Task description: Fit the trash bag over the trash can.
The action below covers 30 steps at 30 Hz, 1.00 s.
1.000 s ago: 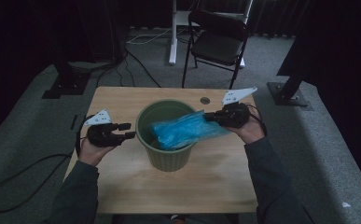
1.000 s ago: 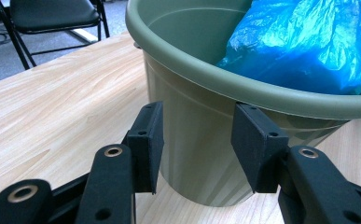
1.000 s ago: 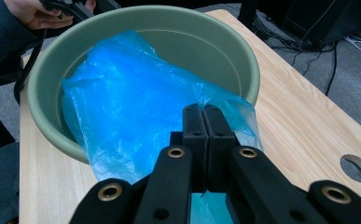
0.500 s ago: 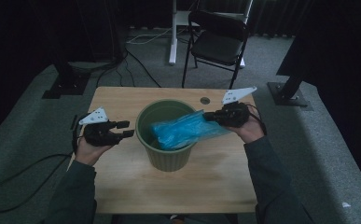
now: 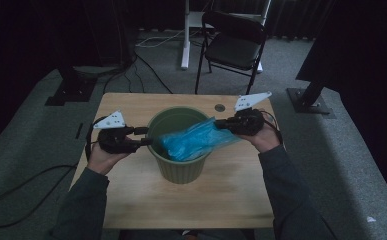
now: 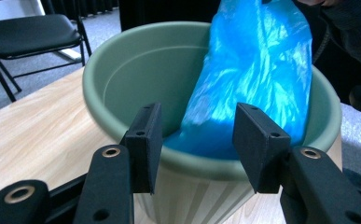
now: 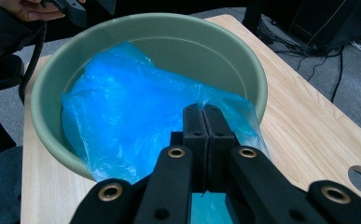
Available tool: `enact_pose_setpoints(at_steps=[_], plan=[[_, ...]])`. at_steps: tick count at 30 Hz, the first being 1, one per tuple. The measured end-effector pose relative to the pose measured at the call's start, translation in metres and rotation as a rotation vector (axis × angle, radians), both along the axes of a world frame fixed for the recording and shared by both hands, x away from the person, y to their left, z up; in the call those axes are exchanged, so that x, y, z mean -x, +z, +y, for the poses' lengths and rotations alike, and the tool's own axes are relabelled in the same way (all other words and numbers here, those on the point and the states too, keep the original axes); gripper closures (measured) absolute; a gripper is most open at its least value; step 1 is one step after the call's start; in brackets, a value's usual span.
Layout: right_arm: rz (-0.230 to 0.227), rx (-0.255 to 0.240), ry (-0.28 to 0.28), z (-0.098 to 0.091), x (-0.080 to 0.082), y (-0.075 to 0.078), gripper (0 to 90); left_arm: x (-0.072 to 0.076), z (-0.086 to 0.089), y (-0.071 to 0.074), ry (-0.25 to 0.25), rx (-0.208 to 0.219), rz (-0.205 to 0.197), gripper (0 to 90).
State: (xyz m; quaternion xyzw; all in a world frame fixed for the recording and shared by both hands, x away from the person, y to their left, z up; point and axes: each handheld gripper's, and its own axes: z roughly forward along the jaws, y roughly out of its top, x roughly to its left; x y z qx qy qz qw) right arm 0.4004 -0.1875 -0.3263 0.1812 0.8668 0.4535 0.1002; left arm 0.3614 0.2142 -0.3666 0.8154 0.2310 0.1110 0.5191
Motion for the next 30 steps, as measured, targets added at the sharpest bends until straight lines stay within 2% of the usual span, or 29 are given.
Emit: enact_pose_setpoints(at_steps=[2, 6, 10, 11, 13, 14, 16, 18, 19, 20, 22, 23, 24, 25, 30], plan=[[-0.003, -0.003, 0.002, 0.001, 0.0, 0.002, 89.5, -0.001, -0.002, 0.001, -0.007, 0.007, 0.005, 52.2], [-0.005, -0.003, 0.001, 0.003, 0.0, 0.003, 89.6, -0.002, -0.01, 0.0, -0.02, -0.011, 0.01, 52.1], [-0.005, -0.007, 0.005, 0.004, 0.0, 0.003, 89.6, 0.0, -0.017, 0.003, -0.037, -0.03, 0.005, 51.6], [-0.006, -0.006, 0.005, 0.004, 0.0, 0.003, 89.6, 0.001, -0.023, 0.009, -0.049, -0.035, -0.01, 51.3], [-0.005, -0.007, 0.004, 0.004, 0.0, 0.004, 89.6, 0.001, -0.025, 0.011, -0.058, -0.03, -0.013, 51.2], [-0.007, -0.009, 0.005, 0.005, 0.0, 0.004, 89.6, 0.0, -0.029, 0.013, -0.069, -0.014, -0.01, 51.2], [-0.008, -0.011, 0.004, 0.005, 0.0, 0.005, 89.6, -0.001, -0.03, 0.013, -0.067, -0.018, -0.007, 51.2], [-0.011, -0.013, 0.005, 0.005, 0.0, 0.006, 89.6, -0.003, -0.033, 0.011, -0.063, -0.025, -0.001, 51.2], [-0.013, -0.013, 0.005, 0.005, 0.0, 0.007, 89.7, -0.003, -0.038, 0.014, -0.067, -0.05, -0.004, 51.1], [-0.013, -0.013, 0.005, 0.005, 0.0, 0.007, 89.7, -0.003, -0.038, 0.014, -0.067, -0.05, -0.004, 50.8], [-0.012, -0.015, 0.002, 0.005, 0.0, 0.007, 89.7, -0.003, -0.043, 0.02, -0.077, -0.064, -0.016, 50.2], [-0.012, -0.016, 0.002, 0.005, 0.0, 0.008, 89.7, -0.002, -0.051, 0.029, -0.078, -0.09, -0.033, 49.7], [-0.013, -0.019, 0.001, 0.005, 0.0, 0.008, 89.7, -0.002, -0.051, 0.029, -0.078, -0.09, -0.033, 49.3], [-0.012, -0.022, -0.001, 0.005, 0.0, 0.008, 89.7, -0.003, -0.058, 0.039, -0.096, -0.093, -0.042, 49.2], [-0.019, -0.03, -0.002, 0.006, 0.001, 0.012, 89.7, -0.005, -0.076, 0.053, -0.108, -0.11, -0.054, 48.1]])
